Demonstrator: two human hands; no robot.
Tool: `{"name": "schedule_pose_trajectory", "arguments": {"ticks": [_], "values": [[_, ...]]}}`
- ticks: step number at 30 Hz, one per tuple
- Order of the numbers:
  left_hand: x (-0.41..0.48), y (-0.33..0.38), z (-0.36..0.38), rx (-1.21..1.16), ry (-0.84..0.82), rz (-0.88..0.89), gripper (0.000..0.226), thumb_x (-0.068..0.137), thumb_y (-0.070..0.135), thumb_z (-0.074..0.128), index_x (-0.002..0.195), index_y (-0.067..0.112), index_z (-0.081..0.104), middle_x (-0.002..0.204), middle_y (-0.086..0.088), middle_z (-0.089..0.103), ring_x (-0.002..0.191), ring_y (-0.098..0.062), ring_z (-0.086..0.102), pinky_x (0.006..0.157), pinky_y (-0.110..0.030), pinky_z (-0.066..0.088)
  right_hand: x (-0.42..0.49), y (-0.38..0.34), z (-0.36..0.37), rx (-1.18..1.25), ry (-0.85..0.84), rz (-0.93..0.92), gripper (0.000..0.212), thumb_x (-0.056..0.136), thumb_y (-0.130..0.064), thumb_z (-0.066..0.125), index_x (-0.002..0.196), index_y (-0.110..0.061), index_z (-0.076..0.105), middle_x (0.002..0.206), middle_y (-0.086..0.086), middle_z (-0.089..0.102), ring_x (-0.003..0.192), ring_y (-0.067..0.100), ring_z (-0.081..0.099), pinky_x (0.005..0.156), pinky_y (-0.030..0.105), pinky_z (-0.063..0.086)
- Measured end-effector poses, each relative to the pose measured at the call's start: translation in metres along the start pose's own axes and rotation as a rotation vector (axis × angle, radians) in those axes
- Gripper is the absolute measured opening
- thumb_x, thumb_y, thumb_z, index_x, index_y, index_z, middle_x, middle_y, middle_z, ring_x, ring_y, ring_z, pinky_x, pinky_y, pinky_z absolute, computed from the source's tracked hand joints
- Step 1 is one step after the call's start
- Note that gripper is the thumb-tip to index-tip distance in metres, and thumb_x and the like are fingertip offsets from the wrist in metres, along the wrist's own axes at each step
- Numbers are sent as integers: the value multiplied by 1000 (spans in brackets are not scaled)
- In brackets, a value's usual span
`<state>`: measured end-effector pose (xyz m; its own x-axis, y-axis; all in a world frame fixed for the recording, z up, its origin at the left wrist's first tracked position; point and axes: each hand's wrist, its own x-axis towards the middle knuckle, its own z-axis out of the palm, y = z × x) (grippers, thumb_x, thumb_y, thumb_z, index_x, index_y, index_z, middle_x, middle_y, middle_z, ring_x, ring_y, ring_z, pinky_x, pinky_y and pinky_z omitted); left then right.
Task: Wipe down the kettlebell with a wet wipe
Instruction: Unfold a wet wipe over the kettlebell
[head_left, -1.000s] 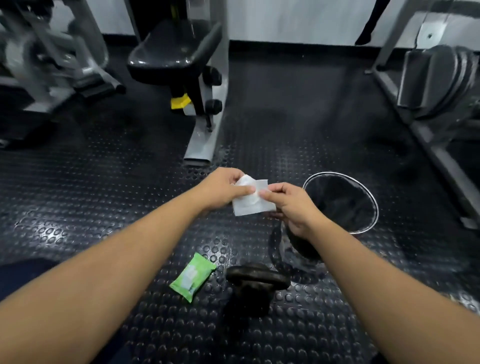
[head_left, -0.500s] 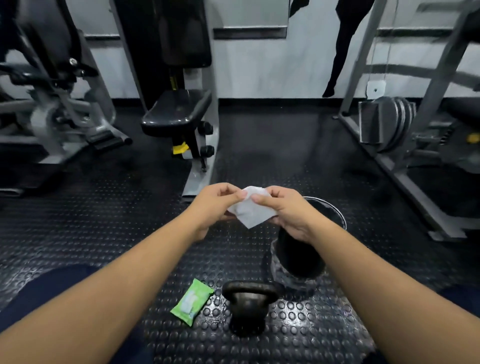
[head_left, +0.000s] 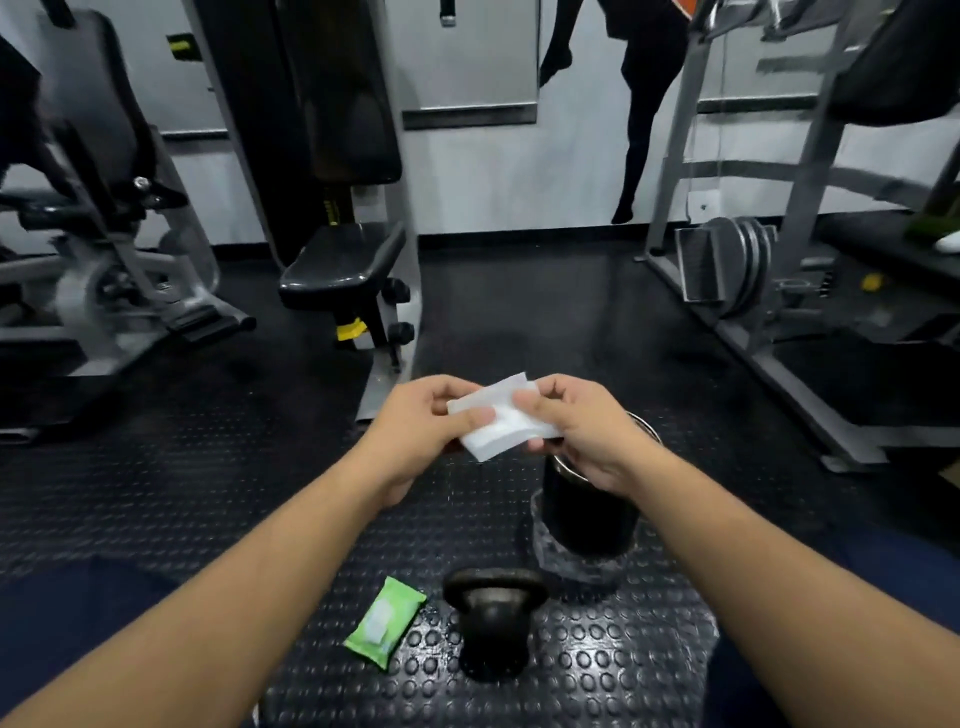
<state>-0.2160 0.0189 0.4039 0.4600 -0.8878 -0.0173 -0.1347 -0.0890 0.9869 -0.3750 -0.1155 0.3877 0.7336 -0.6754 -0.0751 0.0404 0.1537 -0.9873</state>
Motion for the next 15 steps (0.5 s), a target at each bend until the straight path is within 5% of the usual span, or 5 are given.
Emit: {"name": "schedule_pose_trajectory", "arguments": {"ticks": [3, 7, 10, 13, 15], "values": [[-1, -9, -8, -58, 16, 2, 17, 85, 11, 82, 100, 7, 76, 89, -11, 78, 75, -18, 73, 61, -24, 54, -12, 10, 11, 34, -25, 31, 18, 98, -21, 70, 102, -5, 64, 97, 16, 75, 72, 21, 71, 67, 33, 60], [0, -8, -14, -11, -137, -7, 20, 84, 14, 83, 102, 7, 77, 96, -13, 79, 88, -24, 75, 71, -29, 58, -24, 23, 18, 25, -137, 150, 38, 96, -31, 72, 128, -9, 69, 123, 13, 74, 115, 28, 71, 100, 49, 56], [-1, -15, -15, 80, -162, 39, 25, 81, 26, 85, 102, 14, 80, 101, -7, 79, 100, -25, 75, 86, -36, 59, -27, 21, 28, 56, -56, 105, 38, 95, -17, 73, 129, 0, 67, 124, 20, 72, 117, 34, 69, 98, 43, 58], [-1, -20, -14, 119, -85, 72, 21, 82, 31, 83, 97, 17, 81, 94, -2, 80, 91, -21, 74, 75, -31, 58, -30, 19, 34, 123, 54, 102, 29, 97, -6, 68, 124, 4, 66, 120, 21, 74, 113, 34, 72, 94, 40, 60], [1, -24, -9, 207, -99, 89, 16, 86, 30, 82, 96, 18, 81, 93, 0, 80, 93, -22, 75, 82, -36, 61, -32, 32, 31, 187, 102, 121, 24, 100, -6, 64, 122, 3, 66, 117, 20, 75, 110, 32, 73, 94, 41, 61]]}}
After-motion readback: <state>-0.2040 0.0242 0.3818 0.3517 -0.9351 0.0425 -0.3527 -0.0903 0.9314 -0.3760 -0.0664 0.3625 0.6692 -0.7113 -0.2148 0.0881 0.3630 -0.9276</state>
